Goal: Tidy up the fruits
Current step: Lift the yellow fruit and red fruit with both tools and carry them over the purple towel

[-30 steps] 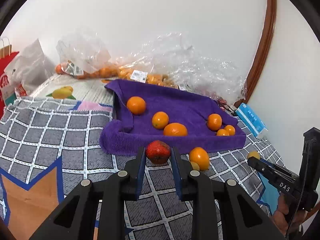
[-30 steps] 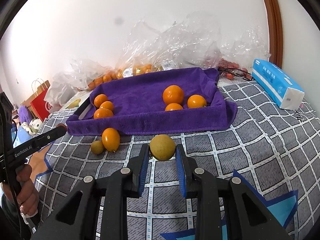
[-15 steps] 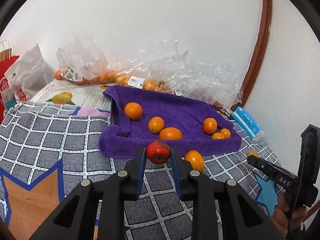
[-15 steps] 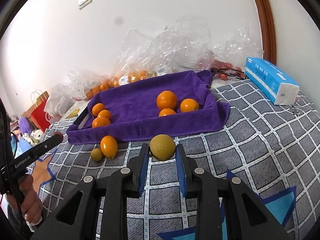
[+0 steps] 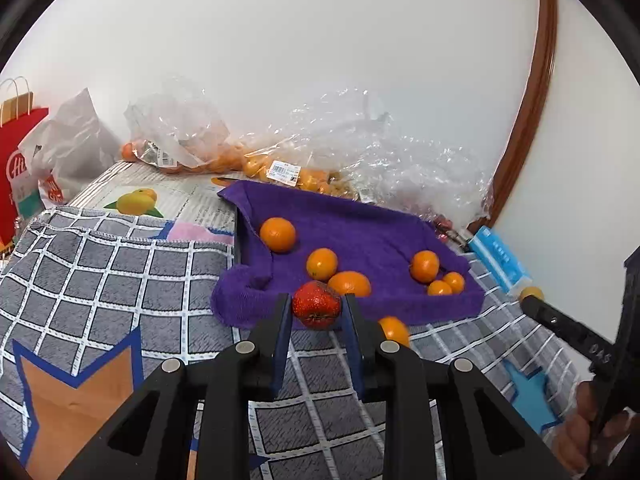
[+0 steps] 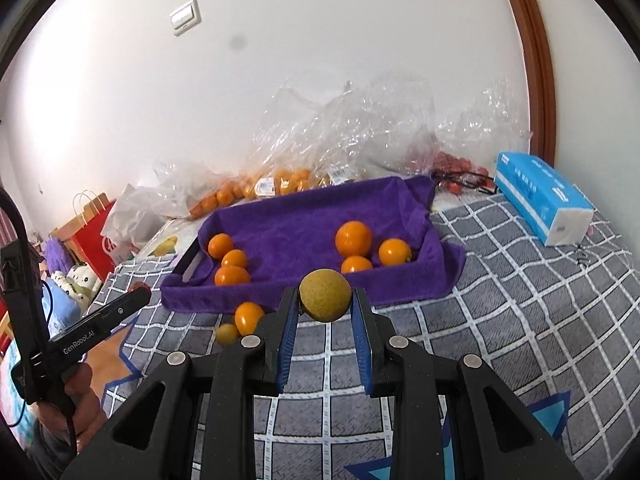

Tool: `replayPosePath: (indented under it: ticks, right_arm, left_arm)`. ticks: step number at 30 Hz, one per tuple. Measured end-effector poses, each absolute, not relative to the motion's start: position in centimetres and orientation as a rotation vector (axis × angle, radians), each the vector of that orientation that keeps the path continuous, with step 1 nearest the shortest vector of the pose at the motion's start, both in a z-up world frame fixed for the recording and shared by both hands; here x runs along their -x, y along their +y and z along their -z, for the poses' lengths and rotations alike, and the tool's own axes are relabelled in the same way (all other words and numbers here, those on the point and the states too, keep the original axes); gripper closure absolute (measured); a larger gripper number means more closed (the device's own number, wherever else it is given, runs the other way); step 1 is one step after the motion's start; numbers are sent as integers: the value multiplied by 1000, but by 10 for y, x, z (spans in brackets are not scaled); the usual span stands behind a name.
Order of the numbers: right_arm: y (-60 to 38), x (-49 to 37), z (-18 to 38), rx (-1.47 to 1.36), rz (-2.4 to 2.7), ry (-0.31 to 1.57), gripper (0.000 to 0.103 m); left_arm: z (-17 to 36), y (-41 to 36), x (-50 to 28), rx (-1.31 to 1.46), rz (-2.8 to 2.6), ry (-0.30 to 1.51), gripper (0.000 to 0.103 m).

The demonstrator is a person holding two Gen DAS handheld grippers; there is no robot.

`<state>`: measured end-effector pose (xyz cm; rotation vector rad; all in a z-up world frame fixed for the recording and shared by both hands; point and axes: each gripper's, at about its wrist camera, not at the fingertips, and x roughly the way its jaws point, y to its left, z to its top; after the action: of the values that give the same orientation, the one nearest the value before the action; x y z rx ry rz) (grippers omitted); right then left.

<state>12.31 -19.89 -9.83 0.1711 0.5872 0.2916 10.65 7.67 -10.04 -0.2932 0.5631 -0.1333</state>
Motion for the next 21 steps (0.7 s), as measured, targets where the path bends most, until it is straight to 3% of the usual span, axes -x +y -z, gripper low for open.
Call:
replayPosePath:
  ticks: [10,21]
  right_arm:
    - [-186,-152,67,-160,-308,551,76]
    - [-159,-207,63,-140,-319,526,76]
  left_arm:
    - [44,82,-125,255,105,507,79]
    - [58,91,-185,318,92,504,79]
